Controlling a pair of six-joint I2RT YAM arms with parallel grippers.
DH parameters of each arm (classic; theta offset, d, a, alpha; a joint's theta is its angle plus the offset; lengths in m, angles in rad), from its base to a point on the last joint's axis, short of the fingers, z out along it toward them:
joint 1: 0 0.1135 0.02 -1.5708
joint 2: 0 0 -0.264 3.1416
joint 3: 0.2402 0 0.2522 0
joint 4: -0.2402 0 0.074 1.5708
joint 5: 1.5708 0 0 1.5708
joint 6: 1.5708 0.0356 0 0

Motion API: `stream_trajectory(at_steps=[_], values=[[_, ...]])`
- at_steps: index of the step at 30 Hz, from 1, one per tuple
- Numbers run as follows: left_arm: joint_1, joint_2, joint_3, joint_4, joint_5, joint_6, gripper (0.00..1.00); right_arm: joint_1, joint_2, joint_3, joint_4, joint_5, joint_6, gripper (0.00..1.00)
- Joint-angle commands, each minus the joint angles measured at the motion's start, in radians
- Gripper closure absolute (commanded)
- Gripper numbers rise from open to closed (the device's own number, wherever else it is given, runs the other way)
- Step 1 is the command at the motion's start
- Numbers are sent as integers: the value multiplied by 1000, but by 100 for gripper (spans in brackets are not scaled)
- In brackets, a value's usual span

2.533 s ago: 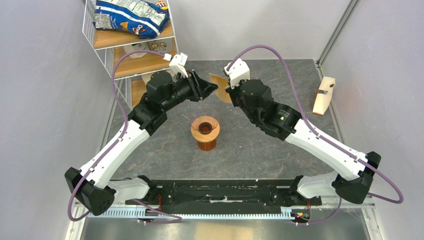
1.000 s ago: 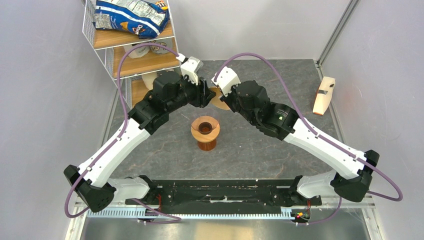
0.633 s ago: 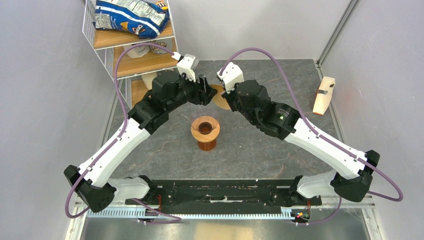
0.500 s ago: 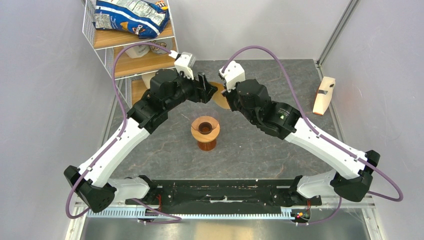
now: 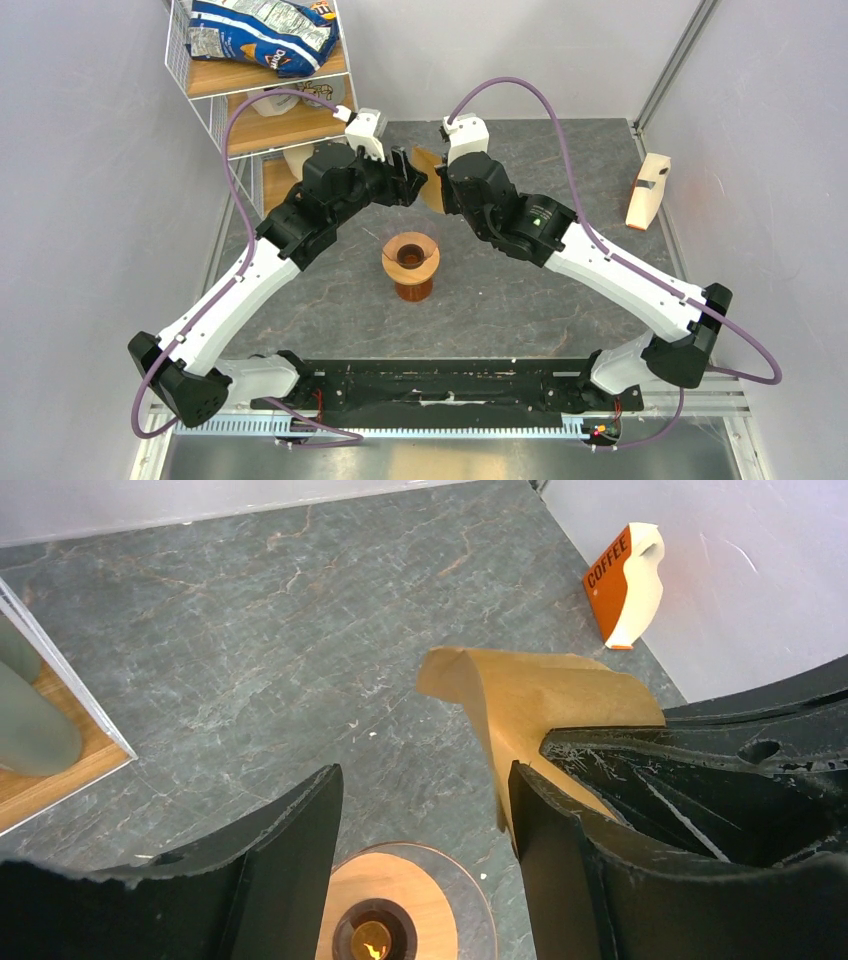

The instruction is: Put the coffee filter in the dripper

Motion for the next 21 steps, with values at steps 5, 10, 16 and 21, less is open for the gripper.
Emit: stream_trajectory(at_steps=[5, 10, 16, 21], values=[[-4, 6, -10, 75, -44, -27, 32, 5, 34, 99, -39, -21, 202, 100], [-2, 25, -3, 73, -79, -34, 34, 5, 45, 121, -44, -33, 224, 100], [-1, 44, 12, 74, -157, -40, 35, 5, 51, 128, -63, -53, 257, 100], [-1, 56, 24, 79, -205, -51, 36, 5, 54, 128, -72, -64, 279, 100]])
